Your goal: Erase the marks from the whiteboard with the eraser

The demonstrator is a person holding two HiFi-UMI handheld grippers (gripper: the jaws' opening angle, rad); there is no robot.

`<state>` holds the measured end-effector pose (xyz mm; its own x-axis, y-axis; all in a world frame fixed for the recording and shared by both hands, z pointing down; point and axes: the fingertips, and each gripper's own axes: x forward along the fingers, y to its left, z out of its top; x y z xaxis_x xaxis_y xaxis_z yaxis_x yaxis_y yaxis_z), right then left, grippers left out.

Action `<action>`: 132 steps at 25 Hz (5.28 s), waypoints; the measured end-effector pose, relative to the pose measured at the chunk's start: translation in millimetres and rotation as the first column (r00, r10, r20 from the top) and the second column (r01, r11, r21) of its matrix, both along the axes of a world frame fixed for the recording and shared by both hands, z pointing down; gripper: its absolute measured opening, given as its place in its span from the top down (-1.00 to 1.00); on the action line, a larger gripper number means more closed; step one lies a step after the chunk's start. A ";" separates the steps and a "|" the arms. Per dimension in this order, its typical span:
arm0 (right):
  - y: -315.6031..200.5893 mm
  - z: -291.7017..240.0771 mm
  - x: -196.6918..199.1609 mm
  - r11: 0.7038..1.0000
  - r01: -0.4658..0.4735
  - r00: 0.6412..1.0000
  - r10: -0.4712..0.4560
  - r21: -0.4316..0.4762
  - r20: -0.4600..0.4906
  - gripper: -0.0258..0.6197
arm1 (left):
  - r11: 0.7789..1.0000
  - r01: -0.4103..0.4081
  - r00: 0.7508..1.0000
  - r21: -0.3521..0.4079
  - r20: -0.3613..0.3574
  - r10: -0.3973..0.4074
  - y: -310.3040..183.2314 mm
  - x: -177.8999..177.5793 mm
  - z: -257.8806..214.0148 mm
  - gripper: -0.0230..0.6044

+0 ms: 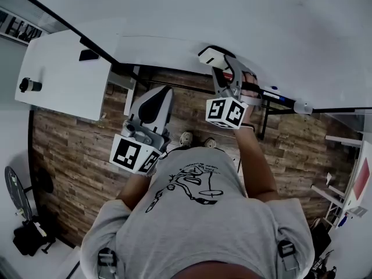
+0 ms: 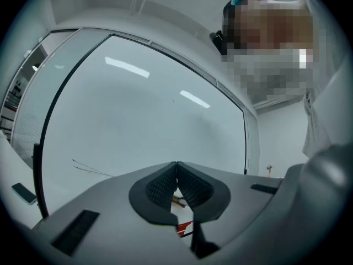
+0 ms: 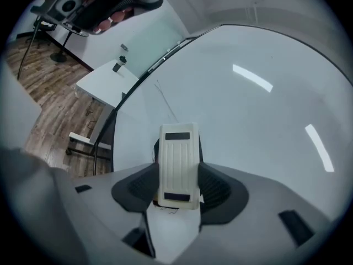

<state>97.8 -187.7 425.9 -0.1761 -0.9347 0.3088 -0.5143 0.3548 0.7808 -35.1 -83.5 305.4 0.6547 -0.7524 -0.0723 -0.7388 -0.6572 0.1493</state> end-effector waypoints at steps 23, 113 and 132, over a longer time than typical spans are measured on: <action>-19.8 -131.8 -1.3 0.968 -0.056 0.998 0.048 0.243 0.039 0.22 | 1.000 0.022 1.000 0.016 -0.022 -0.021 -18.8 -24.0 -5.8 0.86; -29.3 -172.2 -37.6 0.941 0.029 0.999 -0.037 0.337 0.017 0.20 | 0.995 0.095 0.995 0.020 0.025 -0.096 -4.2 -32.3 -7.0 0.86; -46.3 -117.1 -94.0 0.949 -0.047 0.997 0.028 0.312 0.066 0.20 | 1.000 -0.009 0.999 0.005 0.040 0.009 -42.0 -89.8 6.7 0.86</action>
<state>3.8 -234.0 308.8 -0.1481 -0.9889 -0.0102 -0.5717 0.0772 0.8168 -124.9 -125.5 312.1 0.6642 -0.7459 -0.0497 -0.7380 -0.6648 0.1159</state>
